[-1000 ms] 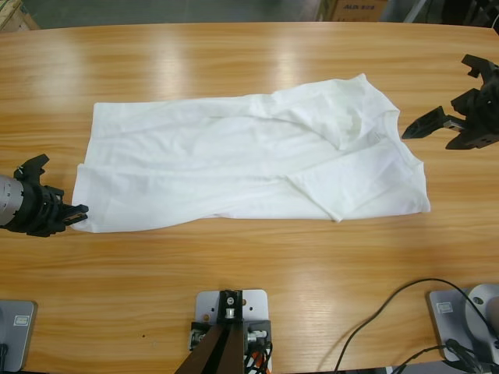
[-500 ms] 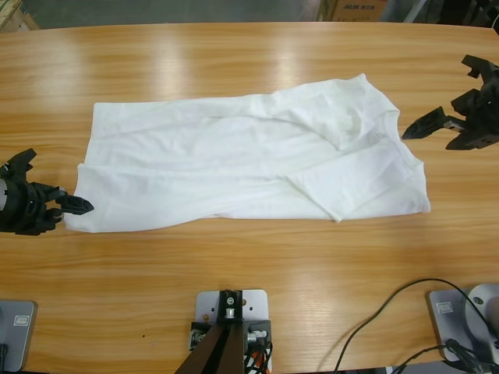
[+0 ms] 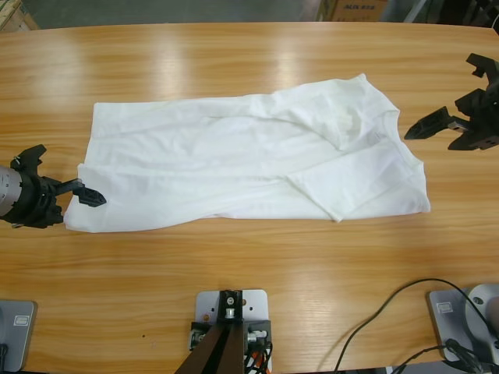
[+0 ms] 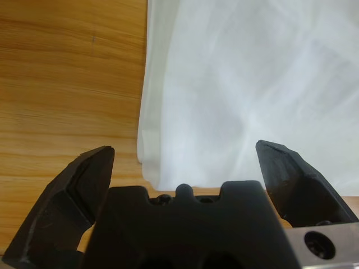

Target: Fold clothes

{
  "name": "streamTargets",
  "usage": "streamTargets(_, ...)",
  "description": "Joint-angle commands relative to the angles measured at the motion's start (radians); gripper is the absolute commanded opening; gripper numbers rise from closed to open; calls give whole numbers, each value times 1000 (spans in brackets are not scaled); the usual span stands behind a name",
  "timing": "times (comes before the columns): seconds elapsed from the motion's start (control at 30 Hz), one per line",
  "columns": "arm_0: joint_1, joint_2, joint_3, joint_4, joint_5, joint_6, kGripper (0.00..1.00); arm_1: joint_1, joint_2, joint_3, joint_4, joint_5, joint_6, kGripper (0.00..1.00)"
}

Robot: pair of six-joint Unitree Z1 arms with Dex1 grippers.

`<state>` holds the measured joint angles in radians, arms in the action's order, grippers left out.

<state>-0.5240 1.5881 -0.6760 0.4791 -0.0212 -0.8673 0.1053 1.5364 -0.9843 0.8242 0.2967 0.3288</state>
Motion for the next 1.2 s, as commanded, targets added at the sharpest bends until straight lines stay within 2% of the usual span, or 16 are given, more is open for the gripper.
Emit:
streamTargets(0.03, -36, 85, -11, 6, 4, 11, 981, 16, -26, 30, 4, 18, -14, 991)
streamTargets(0.17, -50, 112, -19, 3, 3, 21, 906, 17, -32, 33, 4, 19, -14, 991)
streamTargets(0.3, -50, 131, -26, 1, 3, 25, 882, 19, -36, 35, 4, 20, -14, 991)
streamTargets(0.43, -50, 147, -34, 1, 5, 30, 733, 23, -39, 38, 3, 23, -15, 991)
streamTargets(0.53, -50, 151, -36, 1, 7, 30, 711, 24, -39, 38, 3, 24, -17, 991)
streamTargets(0.63, -50, 151, -35, 1, 7, 30, 473, 24, -41, 39, 2, 24, -17, 991)
streamTargets(0.77, -50, 133, -26, 3, 7, 30, 27, 24, -42, 40, 0, 23, -19, 991)
streamTargets(0.8, -50, 127, -24, 3, 6, 30, 0, 24, -42, 41, -2, 22, -19, 989)
streamTargets(1.1, -50, 79, -2, 4, 4, 30, 0, 24, -45, 44, -8, 21, -19, 985)
streamTargets(1.13, -51, 73, 0, 5, 5, 30, 0, 24, -45, 44, -8, 21, -18, 973)
streamTargets(1.2, -51, 64, 3, 6, 4, 30, 0, 24, -42, 43, -9, 21, -13, 870)
